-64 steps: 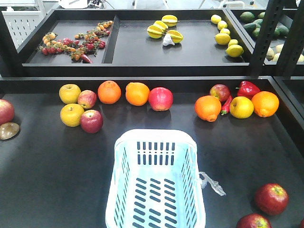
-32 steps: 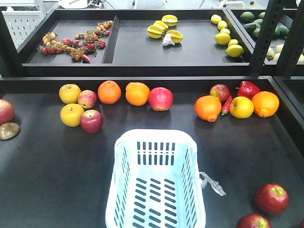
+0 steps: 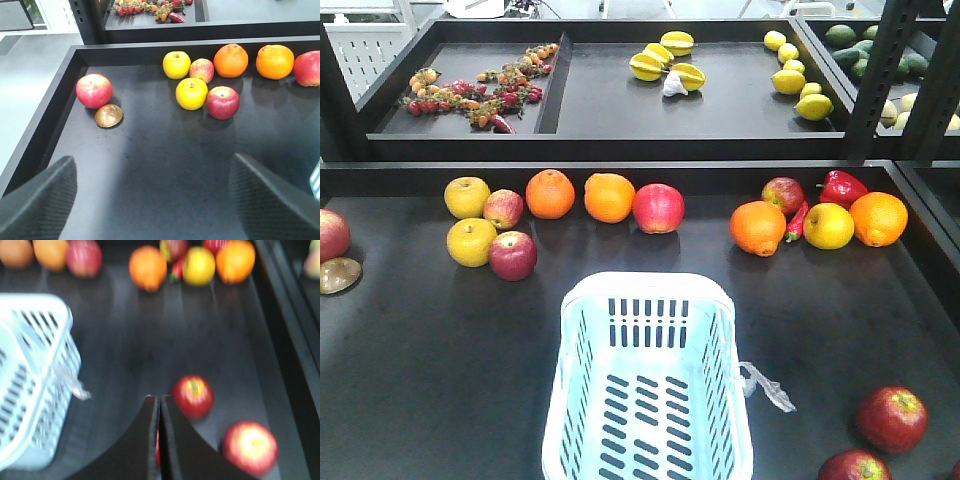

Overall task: Pick three apples into basket with both arms
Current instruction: 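Move the right gripper toward the red apples nearest the robot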

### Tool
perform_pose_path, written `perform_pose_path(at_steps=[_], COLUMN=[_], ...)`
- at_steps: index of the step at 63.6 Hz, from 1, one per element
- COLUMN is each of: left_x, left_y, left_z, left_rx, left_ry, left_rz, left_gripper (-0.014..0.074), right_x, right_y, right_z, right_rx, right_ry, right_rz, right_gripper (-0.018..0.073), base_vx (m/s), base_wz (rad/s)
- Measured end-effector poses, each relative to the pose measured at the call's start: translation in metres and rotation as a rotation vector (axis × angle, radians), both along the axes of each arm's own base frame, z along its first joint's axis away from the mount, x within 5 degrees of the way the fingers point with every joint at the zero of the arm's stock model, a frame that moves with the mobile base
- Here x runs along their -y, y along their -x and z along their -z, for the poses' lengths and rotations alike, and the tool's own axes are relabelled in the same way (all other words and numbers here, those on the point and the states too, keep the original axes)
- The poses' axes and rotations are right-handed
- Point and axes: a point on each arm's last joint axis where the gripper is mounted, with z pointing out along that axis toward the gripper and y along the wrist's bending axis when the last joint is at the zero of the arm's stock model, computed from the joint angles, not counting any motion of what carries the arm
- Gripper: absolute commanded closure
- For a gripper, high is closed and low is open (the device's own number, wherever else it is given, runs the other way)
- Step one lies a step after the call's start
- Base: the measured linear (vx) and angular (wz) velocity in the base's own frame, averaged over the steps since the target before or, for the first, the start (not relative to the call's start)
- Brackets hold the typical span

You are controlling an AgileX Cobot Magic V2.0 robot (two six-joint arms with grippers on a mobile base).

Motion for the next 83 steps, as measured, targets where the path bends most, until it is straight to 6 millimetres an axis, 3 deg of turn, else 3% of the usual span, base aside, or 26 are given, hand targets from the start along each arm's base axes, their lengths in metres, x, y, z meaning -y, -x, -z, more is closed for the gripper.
perform_pose_path(at_steps=[15,24,44,52,66,83], left_x=[0.0,0.0,0.0,0.0,0.0,0.0], left_y=[0.0,0.0,0.0,0.0,0.0,0.0], left_z=[0.0,0.0,0.0,0.0,0.0,0.0], left_rx=[0.0,0.0,0.0,0.0,0.0,0.0], left_ry=[0.0,0.0,0.0,0.0,0.0,0.0], left_rz=[0.0,0.0,0.0,0.0,0.0,0.0], left_gripper=[0.0011,0.0011,0.0011,0.0011,0.0011,0.0011], right_x=[-0.002,-0.002,-0.004,-0.005,-0.006,-0.01], right_y=[-0.029,-0.035,-0.038,-0.038,-0.045,-0.07], right_z=[0.002,0.009,0.014,0.014,0.019,0.037], right_rx=[-0.199,-0.275,-0.343,-0.343,-0.383,-0.506], right_ry=[0.035,0.09,0.096,0.093,0.087,0.05], right_rz=[-0.019,-0.077,-0.116,-0.117,-0.12,-0.13], right_gripper=[0.0555,0.0478,0.0037,-0.0088,-0.0089,-0.0036], base_vx=[0.0,0.0,0.0,0.0,0.0,0.0], base_wz=[0.0,0.0,0.0,0.0,0.0,0.0])
